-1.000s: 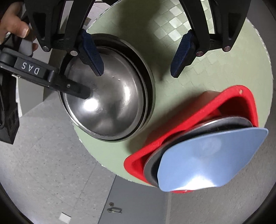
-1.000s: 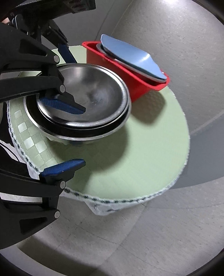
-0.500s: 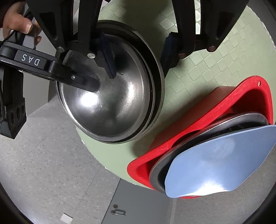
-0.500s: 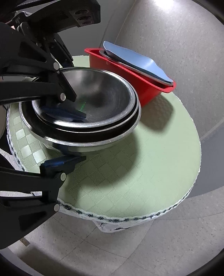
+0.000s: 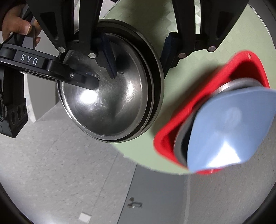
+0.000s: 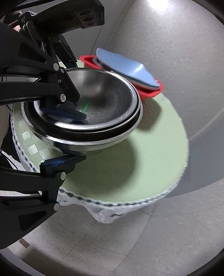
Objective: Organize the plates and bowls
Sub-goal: 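Lower the stacked steel bowls into the light blue bowl in the basin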
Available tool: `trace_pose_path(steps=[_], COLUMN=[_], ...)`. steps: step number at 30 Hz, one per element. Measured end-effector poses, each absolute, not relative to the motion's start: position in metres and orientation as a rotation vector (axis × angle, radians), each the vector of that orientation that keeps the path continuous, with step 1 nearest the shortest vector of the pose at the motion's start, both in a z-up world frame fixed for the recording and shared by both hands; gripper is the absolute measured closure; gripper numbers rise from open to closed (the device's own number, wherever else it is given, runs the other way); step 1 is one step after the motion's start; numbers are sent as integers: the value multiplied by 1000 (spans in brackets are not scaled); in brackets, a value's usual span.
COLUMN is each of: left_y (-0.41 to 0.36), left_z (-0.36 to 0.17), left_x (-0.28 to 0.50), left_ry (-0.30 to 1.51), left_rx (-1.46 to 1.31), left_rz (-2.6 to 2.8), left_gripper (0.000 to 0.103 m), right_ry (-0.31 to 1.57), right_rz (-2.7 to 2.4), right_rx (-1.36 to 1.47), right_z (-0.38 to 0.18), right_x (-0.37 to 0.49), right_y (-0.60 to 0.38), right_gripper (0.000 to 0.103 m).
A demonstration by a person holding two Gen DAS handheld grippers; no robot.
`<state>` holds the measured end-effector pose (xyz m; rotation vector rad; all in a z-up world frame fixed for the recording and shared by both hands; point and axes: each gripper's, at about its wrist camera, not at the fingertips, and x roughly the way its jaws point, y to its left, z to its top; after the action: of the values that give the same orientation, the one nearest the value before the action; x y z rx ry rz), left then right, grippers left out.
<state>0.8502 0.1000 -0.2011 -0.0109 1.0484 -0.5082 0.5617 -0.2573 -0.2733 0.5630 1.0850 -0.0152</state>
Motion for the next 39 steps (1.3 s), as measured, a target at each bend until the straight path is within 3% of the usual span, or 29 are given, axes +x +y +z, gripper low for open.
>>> trace_pose_path(steps=[10,16,27,39], left_y=[138,194,257,236], left_z=[-145,-132,-150,-171], left_x=[881,890,922,979], left_ry=[911,866,949,1040], left_rx=[-71,-105,-112,-90], left_rz=[-525,-455,-314,-282], left_gripper=[57,57,58,57], right_ry=[937,917,1041,1152], right_rz=[11,81,196,171], right_rx=[502,469,516,512], right_z=[-204,-191,-238,-280], right_x=[596,643,719,739], right_y=[-238,-203,-150,-129], right_gripper=[64,64,64,64])
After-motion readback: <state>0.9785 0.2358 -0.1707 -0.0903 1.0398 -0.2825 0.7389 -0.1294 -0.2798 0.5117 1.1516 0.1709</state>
